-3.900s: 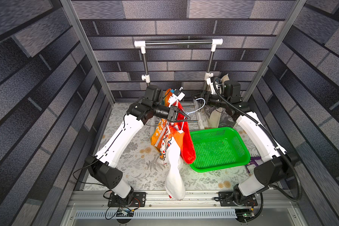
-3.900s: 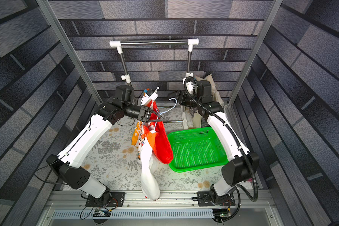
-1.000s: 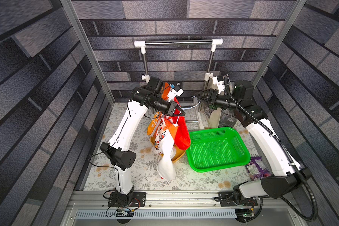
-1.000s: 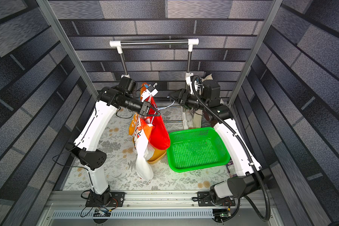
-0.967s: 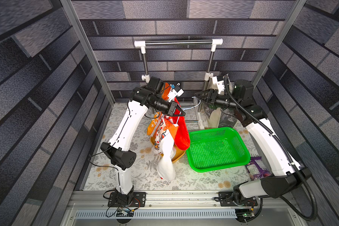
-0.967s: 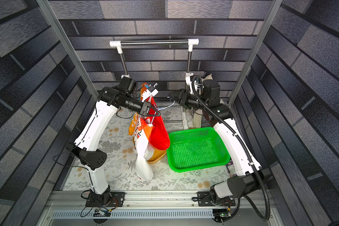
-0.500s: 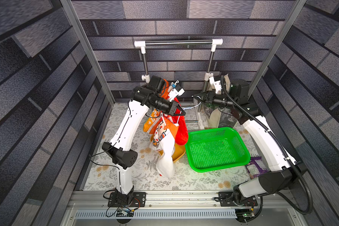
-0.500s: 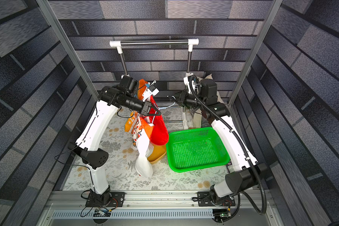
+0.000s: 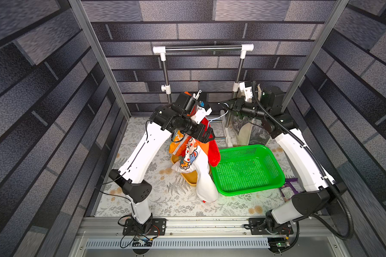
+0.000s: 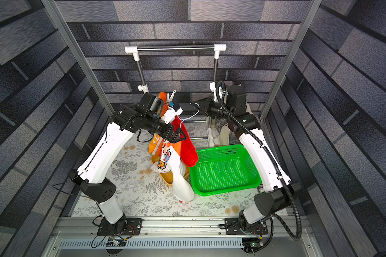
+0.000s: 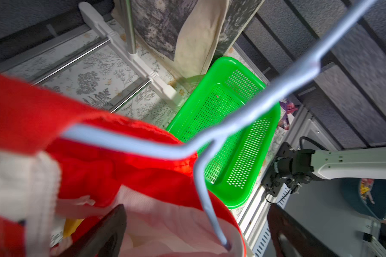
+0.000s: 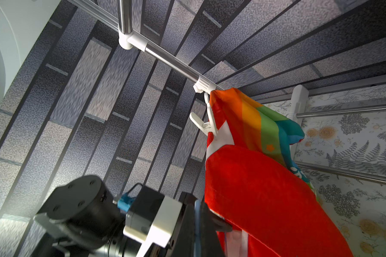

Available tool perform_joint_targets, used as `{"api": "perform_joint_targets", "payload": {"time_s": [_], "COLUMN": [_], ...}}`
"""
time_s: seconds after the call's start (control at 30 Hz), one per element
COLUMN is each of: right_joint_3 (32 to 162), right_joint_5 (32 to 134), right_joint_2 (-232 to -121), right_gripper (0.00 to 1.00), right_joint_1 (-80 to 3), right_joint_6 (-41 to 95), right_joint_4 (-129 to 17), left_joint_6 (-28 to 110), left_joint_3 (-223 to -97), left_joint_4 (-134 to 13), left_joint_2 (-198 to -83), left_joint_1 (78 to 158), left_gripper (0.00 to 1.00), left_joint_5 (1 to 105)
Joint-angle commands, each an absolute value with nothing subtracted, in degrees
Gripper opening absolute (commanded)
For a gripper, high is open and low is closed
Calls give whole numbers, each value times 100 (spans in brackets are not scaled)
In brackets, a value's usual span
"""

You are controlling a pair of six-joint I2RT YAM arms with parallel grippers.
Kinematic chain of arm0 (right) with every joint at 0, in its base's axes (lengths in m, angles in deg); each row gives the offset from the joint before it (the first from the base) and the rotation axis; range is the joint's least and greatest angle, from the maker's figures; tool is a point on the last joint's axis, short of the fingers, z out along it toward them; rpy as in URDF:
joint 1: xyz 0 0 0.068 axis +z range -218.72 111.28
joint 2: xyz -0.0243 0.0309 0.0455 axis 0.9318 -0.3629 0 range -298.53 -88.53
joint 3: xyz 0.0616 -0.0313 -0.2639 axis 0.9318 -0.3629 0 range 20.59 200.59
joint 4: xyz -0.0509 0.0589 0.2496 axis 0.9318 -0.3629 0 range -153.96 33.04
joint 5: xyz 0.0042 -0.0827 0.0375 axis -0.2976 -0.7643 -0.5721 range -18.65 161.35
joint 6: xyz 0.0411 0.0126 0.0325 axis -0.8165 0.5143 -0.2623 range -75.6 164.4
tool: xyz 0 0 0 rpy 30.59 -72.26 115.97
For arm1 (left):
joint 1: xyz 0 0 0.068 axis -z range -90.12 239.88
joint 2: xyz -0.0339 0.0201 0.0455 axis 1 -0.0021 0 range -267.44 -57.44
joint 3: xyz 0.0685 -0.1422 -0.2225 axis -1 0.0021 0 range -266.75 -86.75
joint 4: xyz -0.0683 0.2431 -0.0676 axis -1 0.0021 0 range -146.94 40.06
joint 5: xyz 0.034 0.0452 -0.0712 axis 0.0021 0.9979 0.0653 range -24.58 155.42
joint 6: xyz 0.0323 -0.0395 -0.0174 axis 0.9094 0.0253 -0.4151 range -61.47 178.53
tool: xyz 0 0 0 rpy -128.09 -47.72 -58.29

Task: Remove the clothespins securing jackets to the hanger
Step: Adjust the hanger.

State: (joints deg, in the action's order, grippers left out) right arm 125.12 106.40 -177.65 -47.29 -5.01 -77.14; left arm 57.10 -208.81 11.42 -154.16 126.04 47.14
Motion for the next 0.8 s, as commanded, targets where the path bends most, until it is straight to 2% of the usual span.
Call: {"api": "perform_joint_targets", "payload": {"time_s": [0.0,0.1,0.2,0.37,0.47,0.77], "right_joint_3": [12813,12876,13121,13543,13582,13510], "right_joint_5": [10382,10175,9829,9345,9147,8912], "right_joint_2": [-17832,-17930,-18008,-18134,-18135,-18059], "right_gripper": [0,0,0,0,0,0], "right_joint_1": [-4693,-4654,-4514,-4204,-4057,-3989], "right_joint_6": [-866,-977,-840,-573,-530,-490], "right_joint_4": [-6997,-6888,-7104,-7478,-7506,-7480], "left_joint_6": [4931,4068,3737,4385,4611,5202], "left_joint_3": [-19400,-17478,-16747,-17774,-18252,-18737], "left_joint_4": [-614,-2596,-3391,-2659,-2489,-2765], "left_joint_2": [-14205,-13084,-12683,-13506,-13945,-14593], "left_joint_1": [12848,13042,13370,14204,14407,14687], "left_gripper": [100,100,100,98,93,70], "left_joint_5": [6372,7253,8312,9938,10339,12002]}}
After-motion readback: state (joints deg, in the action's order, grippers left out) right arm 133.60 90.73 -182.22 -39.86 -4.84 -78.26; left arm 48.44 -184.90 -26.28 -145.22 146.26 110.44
